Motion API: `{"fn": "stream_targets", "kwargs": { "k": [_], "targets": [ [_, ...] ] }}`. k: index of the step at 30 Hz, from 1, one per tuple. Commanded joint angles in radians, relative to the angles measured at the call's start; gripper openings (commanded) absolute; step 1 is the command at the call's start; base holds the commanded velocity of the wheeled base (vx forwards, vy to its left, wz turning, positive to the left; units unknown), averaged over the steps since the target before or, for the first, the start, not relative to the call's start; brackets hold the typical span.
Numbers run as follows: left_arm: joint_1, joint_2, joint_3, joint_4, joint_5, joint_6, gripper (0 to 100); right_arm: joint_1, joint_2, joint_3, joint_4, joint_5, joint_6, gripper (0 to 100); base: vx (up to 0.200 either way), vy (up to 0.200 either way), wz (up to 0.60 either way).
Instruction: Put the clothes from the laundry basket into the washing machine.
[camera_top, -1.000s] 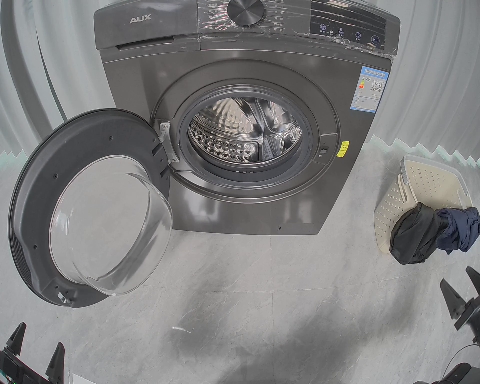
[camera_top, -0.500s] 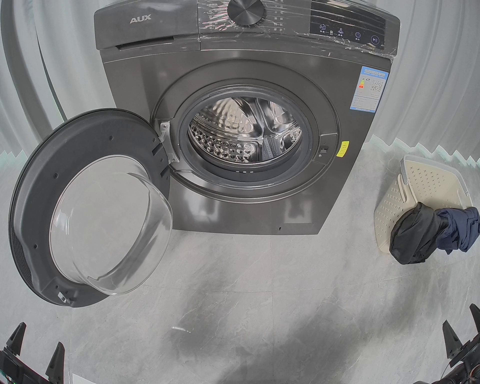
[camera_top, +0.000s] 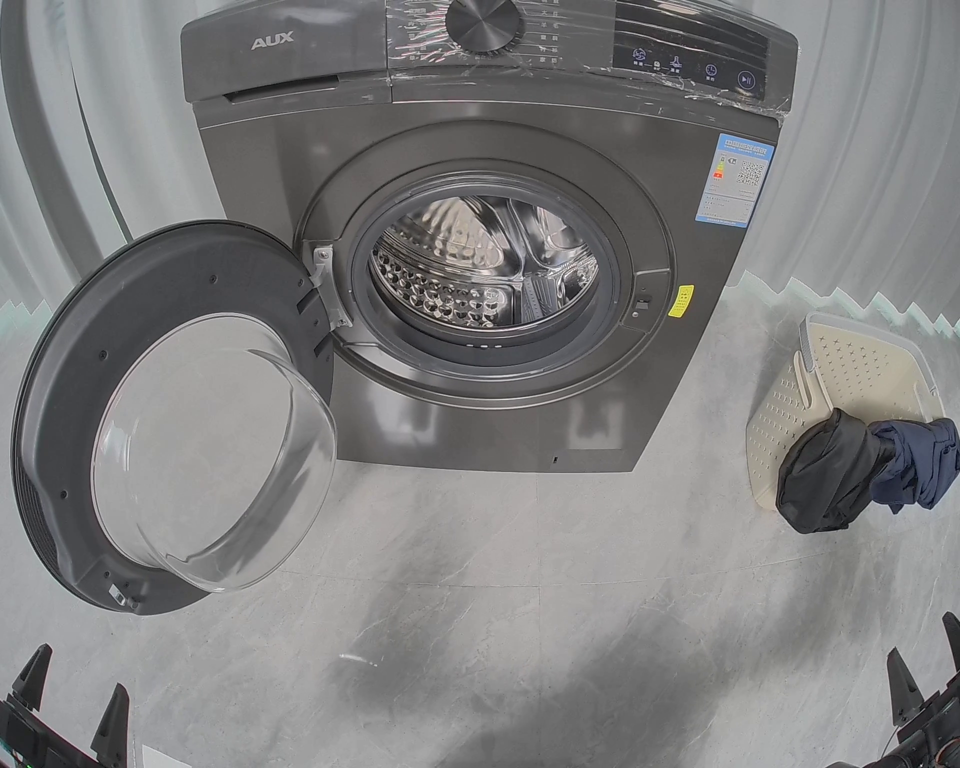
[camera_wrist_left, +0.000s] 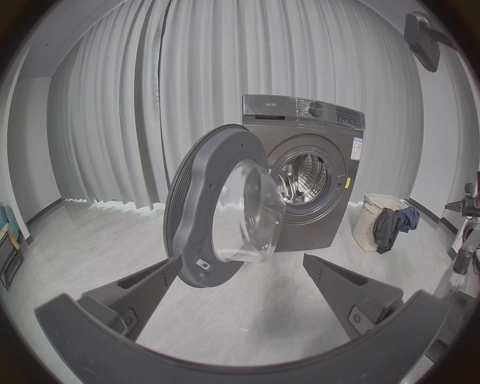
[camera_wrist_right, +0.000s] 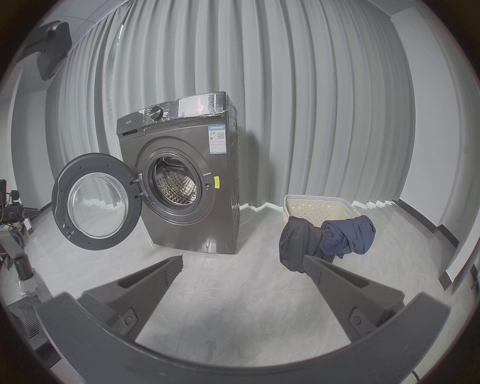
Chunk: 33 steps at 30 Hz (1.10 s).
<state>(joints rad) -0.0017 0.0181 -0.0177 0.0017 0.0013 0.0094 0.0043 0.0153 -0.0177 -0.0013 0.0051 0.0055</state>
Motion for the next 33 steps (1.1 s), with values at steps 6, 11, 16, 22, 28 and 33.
{"fn": "stream_targets", "kwargs": {
  "k": [6,11,16,22,28,33],
  "targets": [
    [0.0,-0.015,0.018,0.0,-0.001,-0.003,100,0.0,-0.012,0.018,0.0,-0.001,-0.006,100,0.0,-0.2,0.0],
    [-0.001,-0.015,0.018,0.0,-0.001,-0.005,100,0.0,-0.012,0.018,0.0,0.001,-0.006,100,0.0,-0.2,0.0],
    [-0.001,-0.015,0.018,0.0,-0.001,-0.006,100,0.0,-0.012,0.018,0.0,0.001,-0.006,100,0.0,-0.04,0.0],
    [0.0,-0.017,0.018,0.0,-0.001,-0.006,100,0.0,-0.012,0.018,0.0,0.001,-0.006,100,0.0,-0.033,0.0],
    [-0.001,-0.015,0.016,0.0,-0.001,-0.006,100,0.0,-0.012,0.018,0.0,-0.001,-0.006,100,0.0,-0.2,0.0],
    [-0.001,-0.017,0.016,0.0,-0.003,-0.008,100,0.0,-0.012,0.018,0.0,-0.001,-0.006,100,0.0,-0.2,0.0]
  ]
}}
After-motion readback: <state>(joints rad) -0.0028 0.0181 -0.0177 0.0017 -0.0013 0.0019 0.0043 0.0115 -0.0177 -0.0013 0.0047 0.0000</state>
